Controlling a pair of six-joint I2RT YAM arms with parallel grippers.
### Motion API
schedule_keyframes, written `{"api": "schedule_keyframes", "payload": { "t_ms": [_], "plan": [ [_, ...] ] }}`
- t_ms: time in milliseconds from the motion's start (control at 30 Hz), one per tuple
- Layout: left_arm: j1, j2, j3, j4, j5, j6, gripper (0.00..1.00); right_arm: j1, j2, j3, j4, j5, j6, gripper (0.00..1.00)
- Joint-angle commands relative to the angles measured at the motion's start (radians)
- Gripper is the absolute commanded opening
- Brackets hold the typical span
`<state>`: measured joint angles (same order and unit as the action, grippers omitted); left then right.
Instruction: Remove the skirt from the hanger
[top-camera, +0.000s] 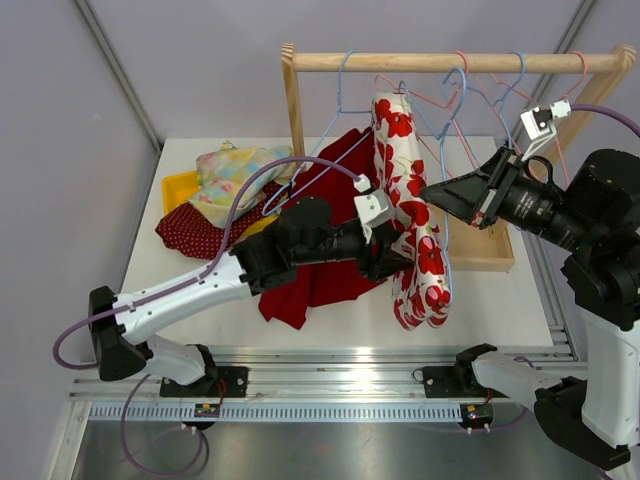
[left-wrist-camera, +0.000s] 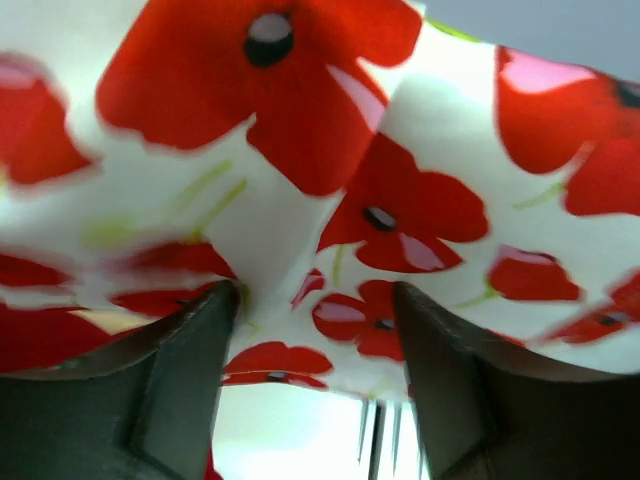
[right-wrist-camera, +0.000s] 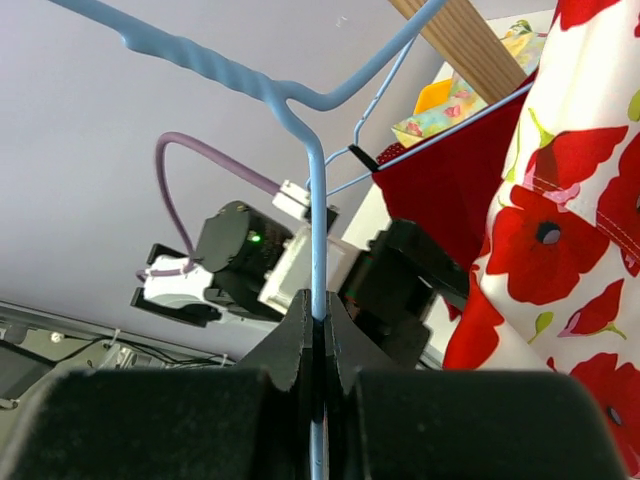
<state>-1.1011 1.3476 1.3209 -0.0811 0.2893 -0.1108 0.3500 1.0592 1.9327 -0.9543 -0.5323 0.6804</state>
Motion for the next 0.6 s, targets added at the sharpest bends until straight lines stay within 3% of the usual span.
{"api": "schedule_keyframes", "payload": {
  "t_ms": [0, 33, 67, 100, 233, 367, 433, 567],
  "plan": [
    [0.009, 0.042, 0.069, 0.116, 0.123, -0.013, 0.58, 0.006, -0.018, 0.025, 0.126, -0.074, 0.036, 0.0],
    [0.009, 0.051, 0.08, 0.127, 0.137, -0.018, 0.49, 0.004, -0.019, 0.022, 0.129, -0.074, 0.039, 0.0],
    [0.009, 0.065, 0.089, 0.136, 0.14, -0.024, 0.2, 0.006, -0.019, 0.019, 0.134, -0.075, 0.041, 0.0],
    [0.009, 0.071, 0.096, 0.138, 0.142, -0.036, 0.02, 0.004, -0.019, 0.012, 0.134, -0.074, 0.038, 0.0],
    [0.007, 0.05, 0.063, 0.138, 0.134, -0.062, 0.0, 0.004, 0.004, 0.04, 0.124, -0.034, 0.009, 0.0],
    [-0.051, -0.053, -0.127, 0.182, 0.076, -0.11, 0.0, 0.004, 0.042, 0.086, 0.109, 0.029, -0.03, 0.0],
    [-0.091, -0.125, -0.294, 0.208, 0.004, -0.157, 0.0, 0.003, 0.064, 0.103, 0.115, 0.063, -0.05, 0.0],
    [-0.236, -0.238, -0.566, 0.306, -0.111, -0.283, 0.0, 0.004, 0.111, 0.123, 0.134, 0.107, -0.079, 0.0]
  ]
}}
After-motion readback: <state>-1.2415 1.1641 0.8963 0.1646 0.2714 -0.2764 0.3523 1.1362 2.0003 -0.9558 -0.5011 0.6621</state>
